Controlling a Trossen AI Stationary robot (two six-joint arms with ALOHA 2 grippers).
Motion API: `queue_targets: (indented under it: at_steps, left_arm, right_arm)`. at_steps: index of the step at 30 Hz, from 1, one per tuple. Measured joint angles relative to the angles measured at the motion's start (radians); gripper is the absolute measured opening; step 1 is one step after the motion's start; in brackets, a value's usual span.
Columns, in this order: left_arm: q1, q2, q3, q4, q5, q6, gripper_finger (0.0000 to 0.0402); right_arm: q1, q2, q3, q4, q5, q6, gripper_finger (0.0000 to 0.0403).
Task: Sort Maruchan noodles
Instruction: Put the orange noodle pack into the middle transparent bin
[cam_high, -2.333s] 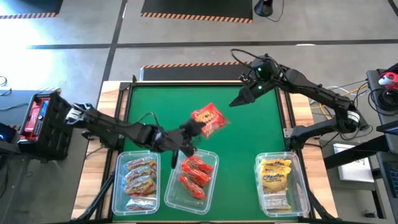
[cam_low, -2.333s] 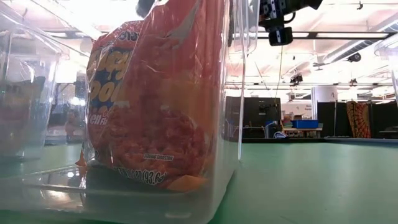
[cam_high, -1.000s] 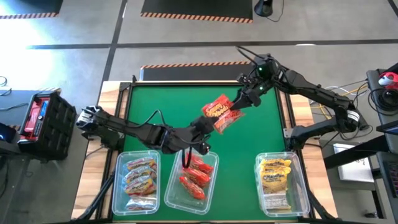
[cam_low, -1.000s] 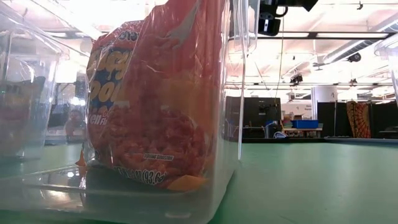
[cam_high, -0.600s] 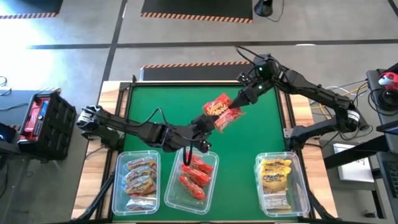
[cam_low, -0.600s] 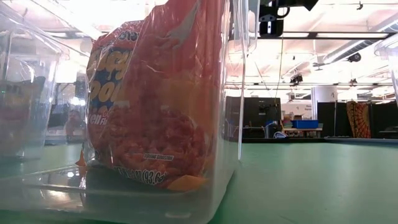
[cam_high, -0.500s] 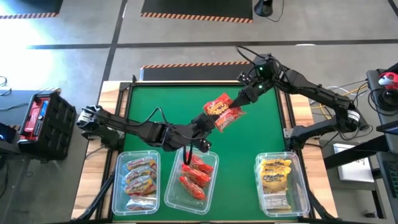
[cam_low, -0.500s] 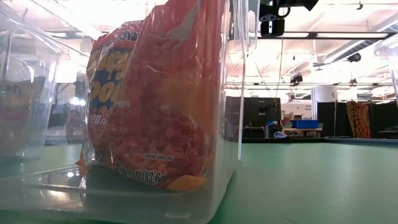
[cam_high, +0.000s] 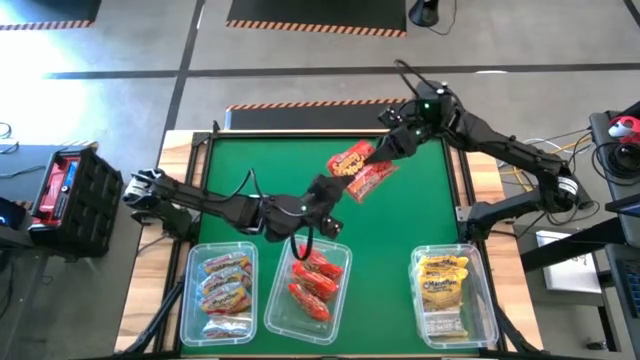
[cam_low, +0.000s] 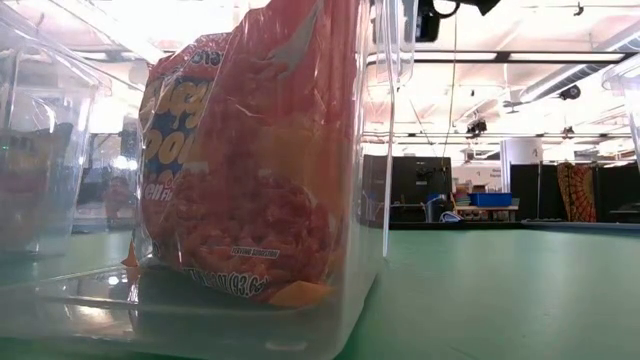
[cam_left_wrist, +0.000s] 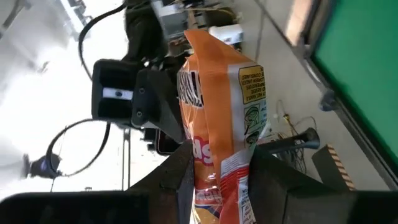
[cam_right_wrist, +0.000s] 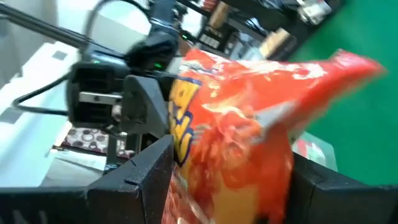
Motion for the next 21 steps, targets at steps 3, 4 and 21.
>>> queue_targets:
  at_steps: [3,4,21]
  left_arm:
    - [0.006,0.001,0.000,0.050,0.000,0.011,0.0098]
    - [0.009,0.001,0.000,0.058,-0.002,0.017,0.0098]
    - [0.038,0.003,0.000,0.063,0.006,-0.177,0.0110]
  right_arm:
    - [0.002,0.000,0.000,0.071,0.000,0.020,0.0203]
    - [0.002,0.000,0.000,0.094,0.000,0.024,0.0203]
    - [0.000,0.000,0.000,0.101,0.008,0.033,0.0140]
